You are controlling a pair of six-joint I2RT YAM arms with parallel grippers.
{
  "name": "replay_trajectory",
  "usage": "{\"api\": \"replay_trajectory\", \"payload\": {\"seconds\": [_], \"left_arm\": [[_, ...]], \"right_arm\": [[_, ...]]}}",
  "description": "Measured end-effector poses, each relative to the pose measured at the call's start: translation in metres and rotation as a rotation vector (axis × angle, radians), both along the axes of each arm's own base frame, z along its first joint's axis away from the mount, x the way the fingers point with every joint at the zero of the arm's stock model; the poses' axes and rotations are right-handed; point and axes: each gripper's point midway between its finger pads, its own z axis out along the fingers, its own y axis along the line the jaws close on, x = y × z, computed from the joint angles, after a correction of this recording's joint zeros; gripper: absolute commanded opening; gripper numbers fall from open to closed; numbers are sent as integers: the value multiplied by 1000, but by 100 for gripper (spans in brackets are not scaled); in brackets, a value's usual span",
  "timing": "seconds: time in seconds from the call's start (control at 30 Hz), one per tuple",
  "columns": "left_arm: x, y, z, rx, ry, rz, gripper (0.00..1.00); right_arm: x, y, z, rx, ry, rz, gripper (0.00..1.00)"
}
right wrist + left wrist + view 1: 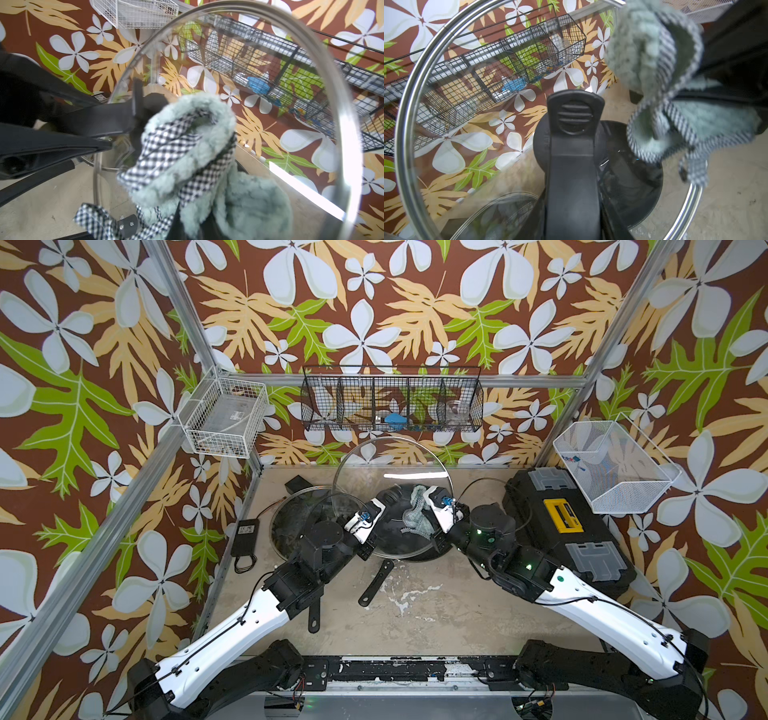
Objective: Wipe the pot lid with a cloth
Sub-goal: Wipe the pot lid.
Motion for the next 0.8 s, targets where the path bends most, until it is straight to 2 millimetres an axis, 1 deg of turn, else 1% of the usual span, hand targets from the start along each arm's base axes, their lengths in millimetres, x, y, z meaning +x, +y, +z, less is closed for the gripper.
{"api": "replay_trajectory", "payload": {"seconds": [0.07, 0.17, 0.27, 0.37, 0.47, 0.57, 0.7, 0.8], "left_arm": [[-5, -1, -4, 67, -26, -34, 0], [-15, -4, -12, 169, -84, -111, 0], [-23, -7, -19, 265, -144, -181, 0], [-30, -9, -26, 356, -203, -240, 0], [-34, -11, -27, 416, -249, -279, 0], [-39, -11, -26, 456, -300, -308, 0], [-42, -12, -26, 510, -357, -335, 0], [-42, -12, -27, 543, -388, -341, 0]], "right_arm": [[10, -9, 9, -9, -14, -36, 0], [23, -14, 30, -18, -50, -72, 0], [33, -7, 46, -25, -78, -75, 0], [44, 8, 55, -36, -89, -51, 0], [51, 31, 53, -57, -79, -6, 0], [52, 62, 46, -95, -67, 58, 0], [43, 107, 30, -160, -46, 158, 0], [35, 133, 17, -209, -29, 215, 0]]}}
